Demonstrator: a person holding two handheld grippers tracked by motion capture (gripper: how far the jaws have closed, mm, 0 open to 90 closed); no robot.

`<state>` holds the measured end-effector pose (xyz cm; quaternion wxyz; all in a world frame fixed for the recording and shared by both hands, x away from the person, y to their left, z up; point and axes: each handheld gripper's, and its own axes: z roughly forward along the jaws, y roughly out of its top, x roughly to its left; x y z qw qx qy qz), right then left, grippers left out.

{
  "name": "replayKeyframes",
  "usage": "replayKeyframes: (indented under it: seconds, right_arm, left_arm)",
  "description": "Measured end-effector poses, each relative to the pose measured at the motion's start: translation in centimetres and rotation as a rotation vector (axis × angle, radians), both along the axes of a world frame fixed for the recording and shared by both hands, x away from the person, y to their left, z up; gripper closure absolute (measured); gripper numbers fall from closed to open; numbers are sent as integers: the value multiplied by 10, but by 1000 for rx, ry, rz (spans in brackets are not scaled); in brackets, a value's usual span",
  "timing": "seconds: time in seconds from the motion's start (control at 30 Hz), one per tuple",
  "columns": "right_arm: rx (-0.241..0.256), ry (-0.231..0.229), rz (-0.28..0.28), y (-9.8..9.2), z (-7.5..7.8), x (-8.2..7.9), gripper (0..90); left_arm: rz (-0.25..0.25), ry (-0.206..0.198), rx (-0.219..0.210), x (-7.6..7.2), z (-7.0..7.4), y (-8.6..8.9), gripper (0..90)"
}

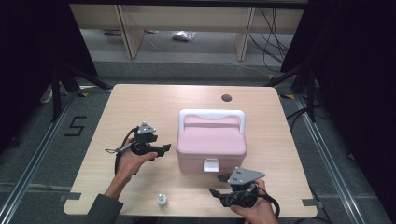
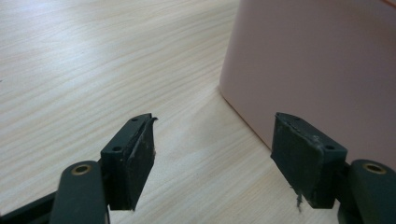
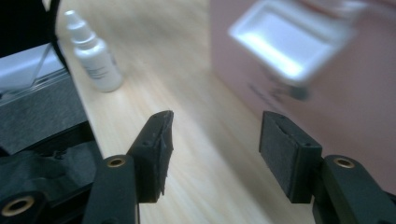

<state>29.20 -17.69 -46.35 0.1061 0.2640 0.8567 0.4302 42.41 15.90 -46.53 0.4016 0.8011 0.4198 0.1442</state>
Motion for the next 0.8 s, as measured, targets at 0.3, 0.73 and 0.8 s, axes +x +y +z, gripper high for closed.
replayKeyframes:
  seconds: [0.3, 0.73, 0.8]
  right_arm:
    - [-31, 7, 130, 50, -11, -3, 438]
    - [-51, 10, 223, 99, -18, -4, 436]
    - [-51, 19, 230, 106, -19, -5, 436]
  left_arm:
    - [9, 2, 0, 0, -2, 1, 290]
    - [-5, 11, 21, 1, -3, 2, 284]
    - [-3, 10, 19, 1, -3, 2, 284]
